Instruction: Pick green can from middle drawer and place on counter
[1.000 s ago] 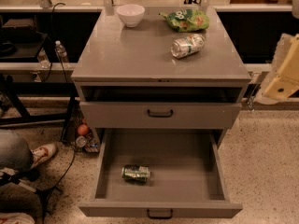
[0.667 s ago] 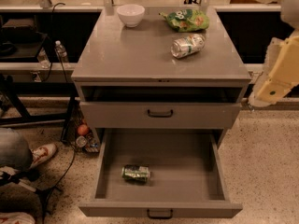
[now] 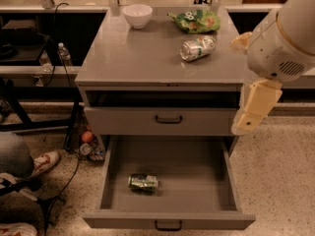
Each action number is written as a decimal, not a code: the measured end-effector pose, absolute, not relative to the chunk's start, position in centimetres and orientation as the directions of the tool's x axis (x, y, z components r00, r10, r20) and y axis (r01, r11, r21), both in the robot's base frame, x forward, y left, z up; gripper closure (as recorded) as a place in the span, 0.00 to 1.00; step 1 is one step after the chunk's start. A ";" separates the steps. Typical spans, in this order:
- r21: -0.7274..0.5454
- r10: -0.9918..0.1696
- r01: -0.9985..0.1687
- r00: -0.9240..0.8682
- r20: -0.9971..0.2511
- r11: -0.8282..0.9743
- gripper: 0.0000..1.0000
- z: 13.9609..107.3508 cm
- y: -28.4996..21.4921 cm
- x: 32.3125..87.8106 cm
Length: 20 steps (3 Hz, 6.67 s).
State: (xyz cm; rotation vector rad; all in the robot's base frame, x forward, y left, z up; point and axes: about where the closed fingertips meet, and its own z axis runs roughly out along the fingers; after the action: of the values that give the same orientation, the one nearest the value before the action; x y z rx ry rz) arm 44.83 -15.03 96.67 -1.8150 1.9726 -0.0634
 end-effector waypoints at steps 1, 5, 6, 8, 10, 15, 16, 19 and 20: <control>-0.229 -0.936 -0.967 -0.025 -0.352 0.112 0.00 88.6 -13.3 44.6; -0.091 -0.930 -0.994 -0.016 -0.368 0.053 0.00 75.1 -8.0 45.3; -0.079 -0.902 -0.994 -0.035 -0.430 0.076 0.00 69.5 -4.4 47.8; -0.084 -0.822 -0.985 -0.078 -0.564 0.151 0.00 62.9 -0.9 50.6; -0.073 -0.814 -0.983 -0.099 -0.572 0.171 0.00 60.4 -0.8 51.4; -0.020 -0.805 -0.983 -0.140 -0.577 0.185 0.00 41.1 6.7 53.3; 0.003 -0.809 -0.985 -0.142 -0.571 0.171 0.01 38.3 7.5 52.9; -0.044 -0.778 -0.972 -0.157 -0.609 0.231 0.71 38.3 5.7 53.8; -0.134 -0.713 -0.959 -0.088 -0.696 0.249 0.99 45.1 3.4 54.6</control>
Offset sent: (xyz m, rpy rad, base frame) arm -0.0370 0.0353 -0.2151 0.1107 0.2983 0.0748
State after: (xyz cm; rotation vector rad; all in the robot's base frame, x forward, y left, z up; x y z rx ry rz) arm 54.63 3.40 45.14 -1.5245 1.8625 0.4760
